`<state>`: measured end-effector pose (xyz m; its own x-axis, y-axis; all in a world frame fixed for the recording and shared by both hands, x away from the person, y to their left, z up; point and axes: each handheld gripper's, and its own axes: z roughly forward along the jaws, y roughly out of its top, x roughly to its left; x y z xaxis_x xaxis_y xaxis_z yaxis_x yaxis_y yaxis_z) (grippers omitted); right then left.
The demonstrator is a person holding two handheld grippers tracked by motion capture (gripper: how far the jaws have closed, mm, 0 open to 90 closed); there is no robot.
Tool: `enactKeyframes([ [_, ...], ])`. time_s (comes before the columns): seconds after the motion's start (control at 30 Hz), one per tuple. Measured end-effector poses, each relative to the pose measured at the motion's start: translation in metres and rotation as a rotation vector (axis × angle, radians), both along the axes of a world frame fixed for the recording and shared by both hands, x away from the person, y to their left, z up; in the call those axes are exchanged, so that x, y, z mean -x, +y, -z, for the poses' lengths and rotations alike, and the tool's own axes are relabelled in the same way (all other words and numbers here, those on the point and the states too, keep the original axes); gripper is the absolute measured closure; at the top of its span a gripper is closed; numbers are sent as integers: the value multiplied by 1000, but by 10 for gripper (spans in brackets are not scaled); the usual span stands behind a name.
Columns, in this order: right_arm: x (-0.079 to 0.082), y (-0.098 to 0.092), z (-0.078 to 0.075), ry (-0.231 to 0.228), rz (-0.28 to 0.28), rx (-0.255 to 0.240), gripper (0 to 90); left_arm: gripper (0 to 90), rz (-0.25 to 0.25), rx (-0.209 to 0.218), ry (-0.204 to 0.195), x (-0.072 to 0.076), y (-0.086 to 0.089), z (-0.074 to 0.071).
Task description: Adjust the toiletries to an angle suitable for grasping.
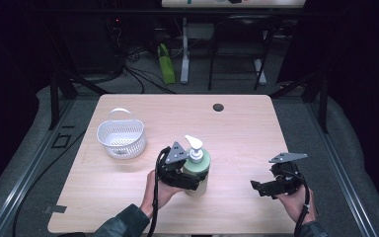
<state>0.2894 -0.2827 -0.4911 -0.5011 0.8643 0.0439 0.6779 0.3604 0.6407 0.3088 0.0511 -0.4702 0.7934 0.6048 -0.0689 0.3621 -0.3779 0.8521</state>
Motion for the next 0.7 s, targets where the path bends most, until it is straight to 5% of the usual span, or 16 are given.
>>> enactKeyframes([
  [0.7, 0, 2, 3, 9, -11, 14, 1, 117, -23, -13, -7, -1, 12, 0],
])
